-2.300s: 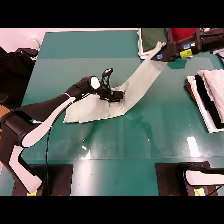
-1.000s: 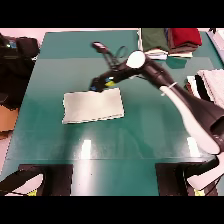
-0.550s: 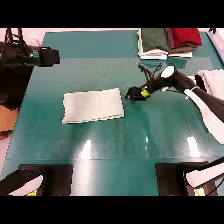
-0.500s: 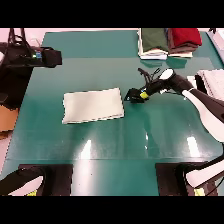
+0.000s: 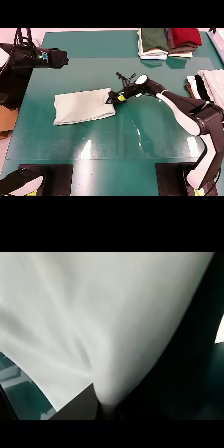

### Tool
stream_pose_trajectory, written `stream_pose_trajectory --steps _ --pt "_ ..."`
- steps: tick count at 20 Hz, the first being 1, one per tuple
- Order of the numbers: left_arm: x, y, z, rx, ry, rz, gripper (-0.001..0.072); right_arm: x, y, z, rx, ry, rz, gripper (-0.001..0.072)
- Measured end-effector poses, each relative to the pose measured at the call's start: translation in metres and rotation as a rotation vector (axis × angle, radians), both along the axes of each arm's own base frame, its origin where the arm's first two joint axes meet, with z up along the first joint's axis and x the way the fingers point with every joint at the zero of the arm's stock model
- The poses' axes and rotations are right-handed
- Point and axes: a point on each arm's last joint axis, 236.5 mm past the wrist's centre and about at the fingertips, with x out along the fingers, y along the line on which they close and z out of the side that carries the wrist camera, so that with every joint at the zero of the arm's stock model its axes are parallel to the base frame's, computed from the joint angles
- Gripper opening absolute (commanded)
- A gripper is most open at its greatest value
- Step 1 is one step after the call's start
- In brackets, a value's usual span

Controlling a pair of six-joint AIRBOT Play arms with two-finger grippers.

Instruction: Fold the shirts.

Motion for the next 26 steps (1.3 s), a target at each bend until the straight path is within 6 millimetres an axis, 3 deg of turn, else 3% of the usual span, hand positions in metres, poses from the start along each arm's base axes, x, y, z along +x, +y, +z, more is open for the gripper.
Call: stream_pose_trajectory --steps 3,6,9,13,17,19,21,23,26 --pt "-0.007 -0.021 0.001 -0.013 -0.003 -0.048 0.0024 0.024 0.003 0.022 0.03 -0.079 -0.012 0.0021" --pt "-0.019 -0.051 0.002 -0.021 -0.01 -0.115 0.0024 0.059 -0.036 0.059 0.019 -0.175 -0.053 0.0022" --pt "-0.028 -0.072 0.005 -0.029 -0.022 -0.164 0.0024 0.091 -0.114 0.103 -0.032 -0.268 -0.132 0.0022" --pt "-0.034 -0.083 0.007 -0.04 -0.025 -0.188 0.0025 0.117 -0.258 0.155 -0.141 -0.364 -0.324 0.0021" --pt "-0.036 -0.087 0.008 -0.056 -0.023 -0.194 0.0025 0.118 -0.401 0.181 -0.234 -0.396 -0.573 0.0021" --pt "-0.038 -0.09 0.009 -0.071 -0.016 -0.198 0.0024 0.113 -0.461 0.187 -0.271 -0.407 -0.693 0.0021" --pt "-0.039 -0.092 0.01 -0.084 -0.012 -0.202 0.0025 0.11 -0.51 0.195 -0.302 -0.441 -0.806 0.0021" --pt "-0.04 -0.094 0.011 -0.096 -0.006 -0.206 0.0025 0.111 -0.547 0.203 -0.336 -0.491 -0.89 0.0021" --pt "-0.042 -0.096 0.012 -0.108 -0.002 -0.209 0.0024 0.117 -0.582 0.221 -0.368 -0.586 -0.98 0.0021"
